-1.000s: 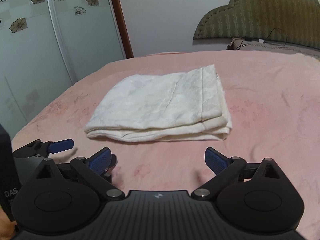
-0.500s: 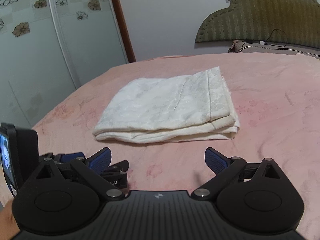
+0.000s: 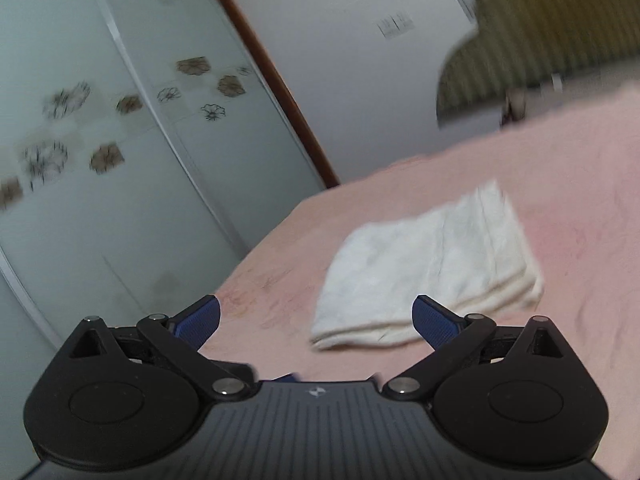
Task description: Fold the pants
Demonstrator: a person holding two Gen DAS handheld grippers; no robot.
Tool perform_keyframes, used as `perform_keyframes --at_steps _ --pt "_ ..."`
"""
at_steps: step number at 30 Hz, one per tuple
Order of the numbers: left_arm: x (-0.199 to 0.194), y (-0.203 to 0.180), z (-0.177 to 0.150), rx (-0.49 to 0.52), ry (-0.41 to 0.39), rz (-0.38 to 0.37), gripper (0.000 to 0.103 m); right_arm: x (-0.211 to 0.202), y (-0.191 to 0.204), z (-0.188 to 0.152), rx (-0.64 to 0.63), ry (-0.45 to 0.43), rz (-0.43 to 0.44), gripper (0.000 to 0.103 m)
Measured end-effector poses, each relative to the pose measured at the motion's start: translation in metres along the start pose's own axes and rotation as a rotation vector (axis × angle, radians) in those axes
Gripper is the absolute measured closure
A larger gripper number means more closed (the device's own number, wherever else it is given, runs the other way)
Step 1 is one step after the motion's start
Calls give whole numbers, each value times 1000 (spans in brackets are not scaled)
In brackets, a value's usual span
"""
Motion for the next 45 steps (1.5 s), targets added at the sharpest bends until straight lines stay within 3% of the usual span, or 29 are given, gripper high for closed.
perform_keyframes --at_steps 3,8,11,15,17,40,45 --pt "0 0 0 0 0 0 0 15 -39 -16 -144 61 -275 0" --pt "0 0 0 0 0 0 0 52 -92 -68 -106 217 -381 0" --pt "0 0 0 0 0 0 0 60 -99 -89 -105 261 -390 0" --pt "1 1 0 0 1 7 0 59 -100 -90 -102 263 -389 0" --pt "0 1 0 -6 2 5 0 64 -106 -97 -72 305 -386 0" --pt "2 13 0 -16 4 39 0 64 -112 -98 -24 290 -343 0" --pt "2 13 -1 -14 3 37 0 56 -123 -95 12 257 -408 0"
Point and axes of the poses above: each gripper's, at about its wrist camera, not at the fingertips, and x roughly the way its jaws point, y to its left, z to its top, the point moved 10 cm from there along x, roughly the way its jaws point, and after that the axes turned 14 degrees about z, right-handed, at the moved point
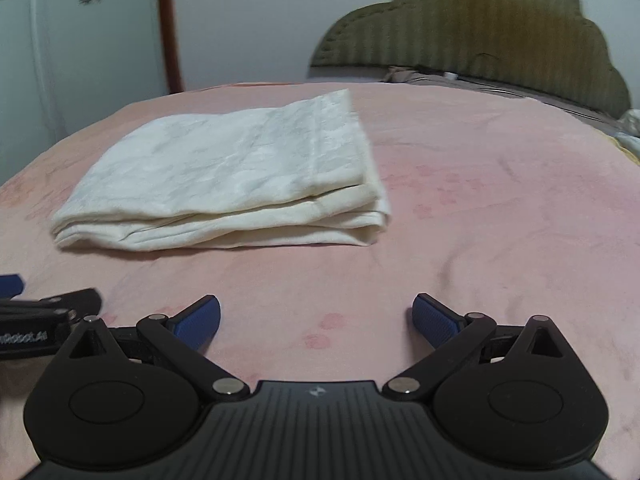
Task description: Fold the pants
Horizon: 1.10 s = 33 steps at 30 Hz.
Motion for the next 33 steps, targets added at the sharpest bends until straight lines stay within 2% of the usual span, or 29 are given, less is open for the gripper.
perform_keyframes --at_steps 3,8,33 --pt "0 0 0 -4 2 2 0 3 4 -1 -38 23 -26 0" --pt "0 0 -1 -5 1 0 0 4 5 -2 -40 24 4 0" --pt "-3 1 -1 2 -1 -6 0 5 5 -2 -65 33 20 0"
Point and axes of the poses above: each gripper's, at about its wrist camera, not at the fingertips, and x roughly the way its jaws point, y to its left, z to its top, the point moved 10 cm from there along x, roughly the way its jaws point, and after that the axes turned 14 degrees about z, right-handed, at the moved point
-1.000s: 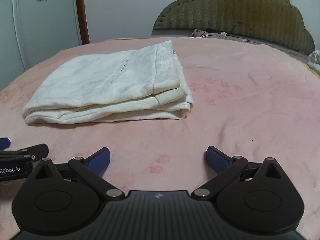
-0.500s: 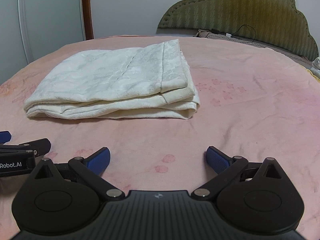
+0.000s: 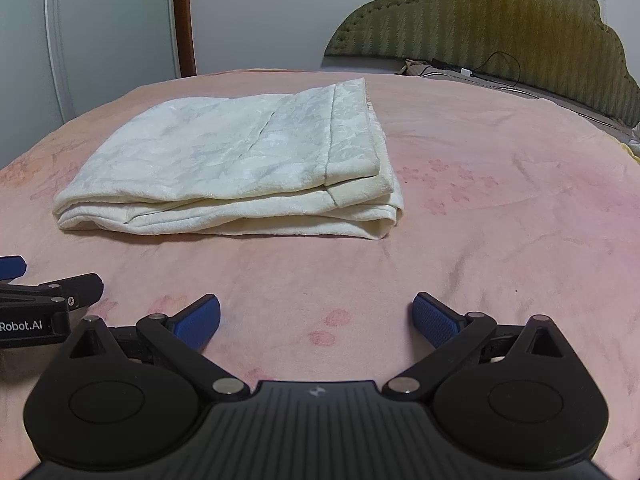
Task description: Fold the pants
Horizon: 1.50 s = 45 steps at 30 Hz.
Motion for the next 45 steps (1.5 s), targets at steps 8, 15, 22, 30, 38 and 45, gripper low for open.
perform_keyframes --at_steps 8,15,22,30,38,45 --pt "0 0 0 0 0 0 0 0 0 0 -4 1 0 0" --pt "0 0 0 0 0 1 0 -1 1 0 -17 4 10 0" --pt "0 0 0 0 0 0 0 -1 2 0 -18 4 16 0" --pt "0 0 0 0 0 0 0 -1 2 0 -17 3 17 0" --pt "0 0 0 0 0 0 0 -1 2 0 -17 3 17 0" --pt "0 0 0 0 0 0 0 -1 2 0 -16 3 18 0"
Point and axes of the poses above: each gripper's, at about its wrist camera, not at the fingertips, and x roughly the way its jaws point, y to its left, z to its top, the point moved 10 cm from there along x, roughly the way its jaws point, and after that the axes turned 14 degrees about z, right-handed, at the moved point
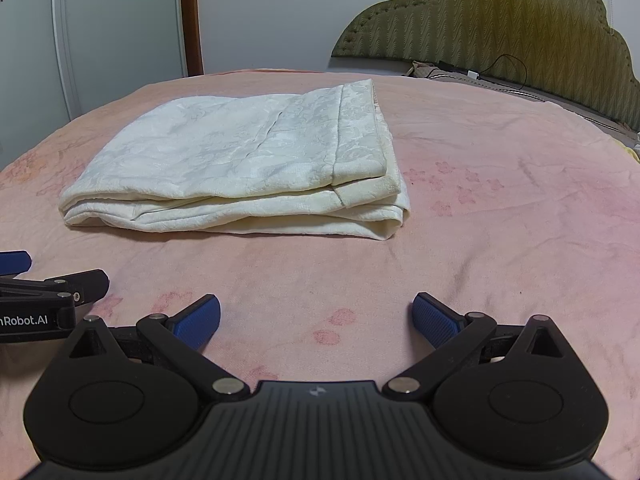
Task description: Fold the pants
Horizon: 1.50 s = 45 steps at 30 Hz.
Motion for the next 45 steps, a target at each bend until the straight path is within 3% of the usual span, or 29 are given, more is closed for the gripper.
perform_keyframes --at_steps 45 --pt "0 0 -1 -3 0 -1 0 0 1 0 -5 3 12 0"
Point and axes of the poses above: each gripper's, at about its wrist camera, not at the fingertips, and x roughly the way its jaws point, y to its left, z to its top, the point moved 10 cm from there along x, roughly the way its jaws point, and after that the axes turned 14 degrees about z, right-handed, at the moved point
